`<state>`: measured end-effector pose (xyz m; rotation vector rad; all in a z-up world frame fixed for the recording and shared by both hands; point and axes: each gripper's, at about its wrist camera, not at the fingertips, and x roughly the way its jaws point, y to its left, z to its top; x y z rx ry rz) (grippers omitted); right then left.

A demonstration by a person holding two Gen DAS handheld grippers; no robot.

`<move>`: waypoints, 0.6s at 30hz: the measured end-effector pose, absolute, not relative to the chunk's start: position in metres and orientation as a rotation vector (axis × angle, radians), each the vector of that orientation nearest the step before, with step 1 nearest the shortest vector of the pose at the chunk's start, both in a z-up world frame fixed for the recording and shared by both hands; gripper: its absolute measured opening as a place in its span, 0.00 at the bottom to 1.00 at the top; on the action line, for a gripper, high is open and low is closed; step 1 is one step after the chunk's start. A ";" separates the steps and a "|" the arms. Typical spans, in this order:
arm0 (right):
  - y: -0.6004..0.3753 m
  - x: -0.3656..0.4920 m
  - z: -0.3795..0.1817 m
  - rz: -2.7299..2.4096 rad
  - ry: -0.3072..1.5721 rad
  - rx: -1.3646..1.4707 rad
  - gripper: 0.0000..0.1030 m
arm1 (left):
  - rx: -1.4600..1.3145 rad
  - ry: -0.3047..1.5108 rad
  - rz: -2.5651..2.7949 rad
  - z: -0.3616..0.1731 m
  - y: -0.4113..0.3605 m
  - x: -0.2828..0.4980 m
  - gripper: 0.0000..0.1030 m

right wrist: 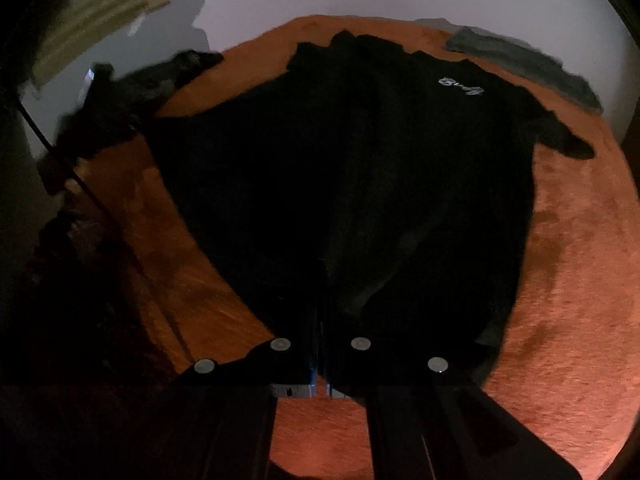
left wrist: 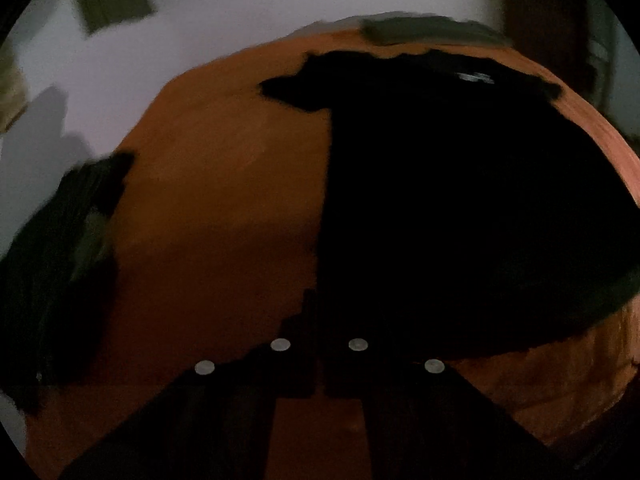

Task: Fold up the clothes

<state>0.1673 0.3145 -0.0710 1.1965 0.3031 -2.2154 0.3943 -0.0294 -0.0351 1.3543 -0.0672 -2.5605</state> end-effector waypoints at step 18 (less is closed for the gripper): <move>0.341 0.179 -0.105 -2.426 0.632 1.371 0.58 | 1.493 0.201 -2.496 -0.053 -0.057 0.380 0.16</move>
